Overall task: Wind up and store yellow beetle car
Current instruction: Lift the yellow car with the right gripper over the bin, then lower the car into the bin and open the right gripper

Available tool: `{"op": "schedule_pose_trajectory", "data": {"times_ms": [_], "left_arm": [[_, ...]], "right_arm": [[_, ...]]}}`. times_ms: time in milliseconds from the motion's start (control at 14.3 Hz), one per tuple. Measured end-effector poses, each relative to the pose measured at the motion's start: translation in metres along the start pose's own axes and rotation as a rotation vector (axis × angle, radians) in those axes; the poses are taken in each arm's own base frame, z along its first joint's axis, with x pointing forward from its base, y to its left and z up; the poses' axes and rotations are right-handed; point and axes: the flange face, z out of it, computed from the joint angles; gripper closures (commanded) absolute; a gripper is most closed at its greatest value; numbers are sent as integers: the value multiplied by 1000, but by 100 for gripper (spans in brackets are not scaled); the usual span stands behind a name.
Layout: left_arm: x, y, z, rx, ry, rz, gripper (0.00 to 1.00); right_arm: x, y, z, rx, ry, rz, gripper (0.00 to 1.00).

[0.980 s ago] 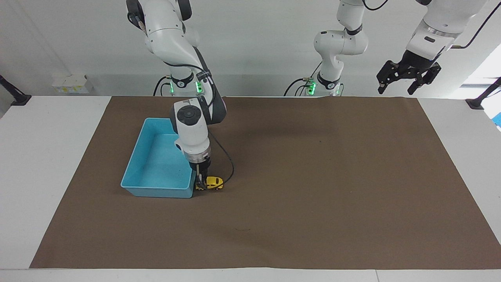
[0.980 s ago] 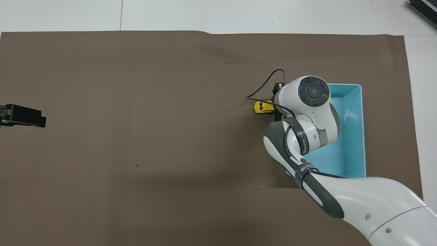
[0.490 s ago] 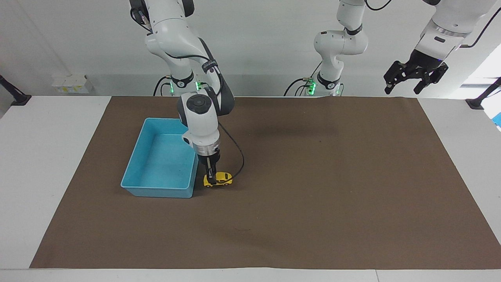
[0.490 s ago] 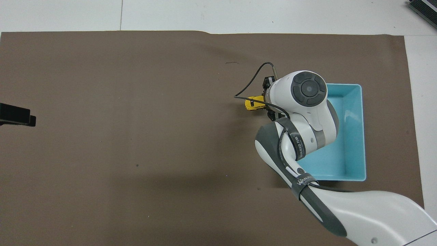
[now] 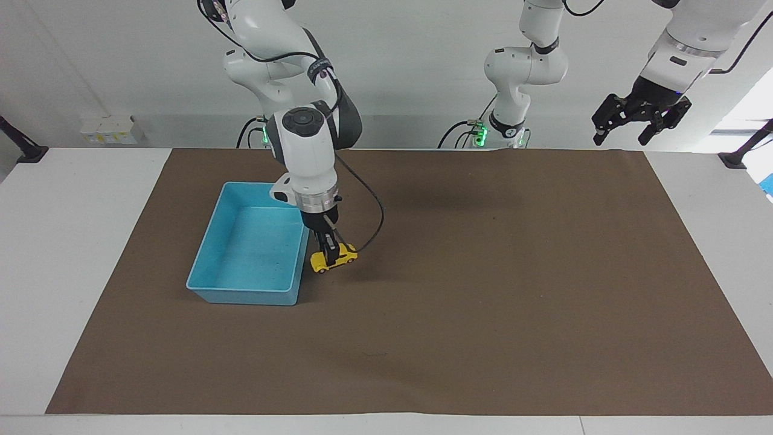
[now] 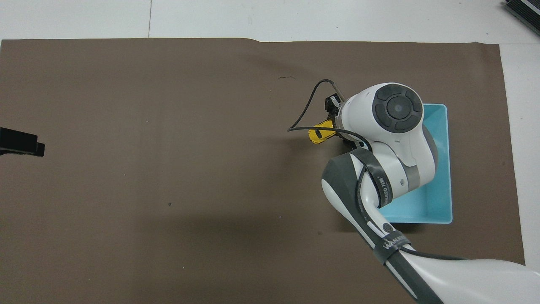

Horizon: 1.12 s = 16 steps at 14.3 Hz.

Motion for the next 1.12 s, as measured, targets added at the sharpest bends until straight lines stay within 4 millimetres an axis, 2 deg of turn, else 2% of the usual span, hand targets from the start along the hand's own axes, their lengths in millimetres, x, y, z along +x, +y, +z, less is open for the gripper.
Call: {"op": "schedule_pose_trajectory", "data": {"times_ms": [700, 910, 1120], "left_arm": [[0, 0, 0, 0, 0, 0, 0], [0, 0, 0, 0, 0, 0, 0], [0, 0, 0, 0, 0, 0, 0]], "right_arm": [[33, 33, -50, -98, -47, -643, 100], [67, 54, -63, -79, -145, -769, 100], [114, 83, -59, -74, -189, -928, 100]]}}
